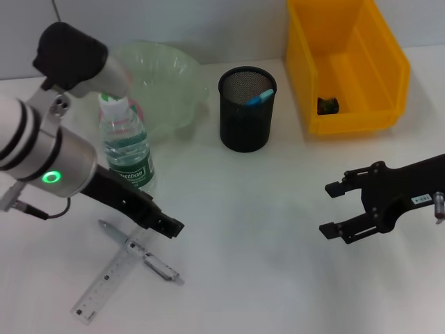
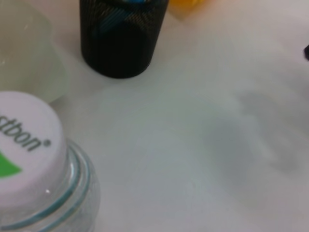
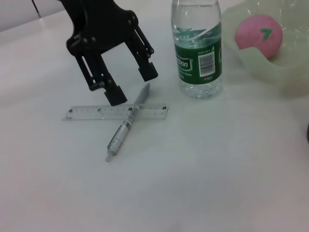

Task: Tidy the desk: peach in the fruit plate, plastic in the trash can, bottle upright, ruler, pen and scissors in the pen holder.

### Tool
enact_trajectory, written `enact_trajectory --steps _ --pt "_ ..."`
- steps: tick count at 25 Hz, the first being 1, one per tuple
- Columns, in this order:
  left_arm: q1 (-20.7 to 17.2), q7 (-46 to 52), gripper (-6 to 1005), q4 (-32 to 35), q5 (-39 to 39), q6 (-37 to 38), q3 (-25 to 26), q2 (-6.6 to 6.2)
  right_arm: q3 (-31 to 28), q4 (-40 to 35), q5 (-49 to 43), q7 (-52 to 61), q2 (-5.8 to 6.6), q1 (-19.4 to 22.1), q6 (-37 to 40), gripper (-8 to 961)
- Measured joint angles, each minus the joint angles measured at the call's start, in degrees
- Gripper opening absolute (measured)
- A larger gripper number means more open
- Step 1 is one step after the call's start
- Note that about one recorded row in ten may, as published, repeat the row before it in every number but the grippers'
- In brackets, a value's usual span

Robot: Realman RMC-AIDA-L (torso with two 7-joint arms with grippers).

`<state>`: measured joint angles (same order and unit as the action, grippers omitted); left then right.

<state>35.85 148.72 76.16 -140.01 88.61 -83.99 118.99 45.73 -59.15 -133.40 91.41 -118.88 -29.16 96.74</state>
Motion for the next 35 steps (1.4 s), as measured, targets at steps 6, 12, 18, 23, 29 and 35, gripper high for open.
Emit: enact_trajectory --steps 6,12,18,23,29,35 --pt "1.6 5.2 800 -0.9 -4.1 -1.1 -3.3 0.10 0.9 -0.1 0.0 -0.4 0.05 0.1 -1.5 825" --pt "1.8 6.8 800 -1.1 -5.0 -2.3 -5.5 0.10 2.2 -0.2 -0.6 -0.5 0.16 0.2 -3.1 825" --pt "2.3 7.0 800 -3.3 -5.3 -5.0 -7.2 0.10 2.2 -0.6 -0.6 -0.5 0.16 0.2 -3.1 825" --pt "2.9 7.3 800 -5.9 -5.9 -7.2 -9.1 0.10 2.2 -0.9 -0.6 -0.5 0.14 0.2 -3.0 825" --pt "2.9 7.7 800 -6.7 -6.8 -8.8 -10.0 0.09 2.2 -1.0 -0.6 -0.5 0.29 0.3 -3.1 825" --pt "2.6 7.9 800 -7.5 -7.3 -10.1 -10.8 0.09 2.2 -1.0 -0.6 -0.4 0.29 0.2 -3.1 824"
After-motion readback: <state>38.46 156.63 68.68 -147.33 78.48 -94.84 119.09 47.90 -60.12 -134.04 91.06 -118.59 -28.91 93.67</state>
